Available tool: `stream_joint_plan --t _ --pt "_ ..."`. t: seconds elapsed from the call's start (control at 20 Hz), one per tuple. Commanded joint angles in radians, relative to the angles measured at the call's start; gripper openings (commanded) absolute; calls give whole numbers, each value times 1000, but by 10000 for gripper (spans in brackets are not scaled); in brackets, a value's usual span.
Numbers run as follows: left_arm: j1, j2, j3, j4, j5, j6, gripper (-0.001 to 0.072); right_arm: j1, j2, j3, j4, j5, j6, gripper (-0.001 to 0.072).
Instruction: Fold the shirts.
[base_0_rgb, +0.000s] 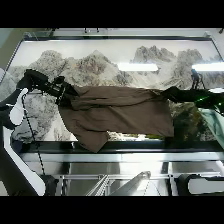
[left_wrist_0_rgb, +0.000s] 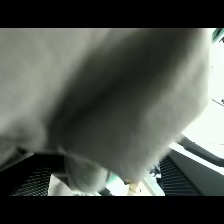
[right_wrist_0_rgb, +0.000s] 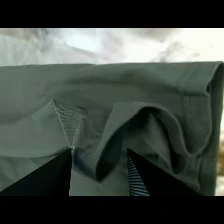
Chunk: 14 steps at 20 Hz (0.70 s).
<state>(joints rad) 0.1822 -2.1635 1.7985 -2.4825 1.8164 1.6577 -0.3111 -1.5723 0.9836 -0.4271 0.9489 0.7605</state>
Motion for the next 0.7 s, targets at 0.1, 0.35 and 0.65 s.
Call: stream_joint_plan --t 0.1,0.35,0.65 --pt "2 134 -1 39 25 -45 714 -179 56 0 -15 302 51 392" --pt "16 415 -187 399 -16 -45 713 -338 135 -27 -181 391 107 391" --pt "85 705 -814 384 -267 -13 713 -391 182 -220 -150 320 62 387"
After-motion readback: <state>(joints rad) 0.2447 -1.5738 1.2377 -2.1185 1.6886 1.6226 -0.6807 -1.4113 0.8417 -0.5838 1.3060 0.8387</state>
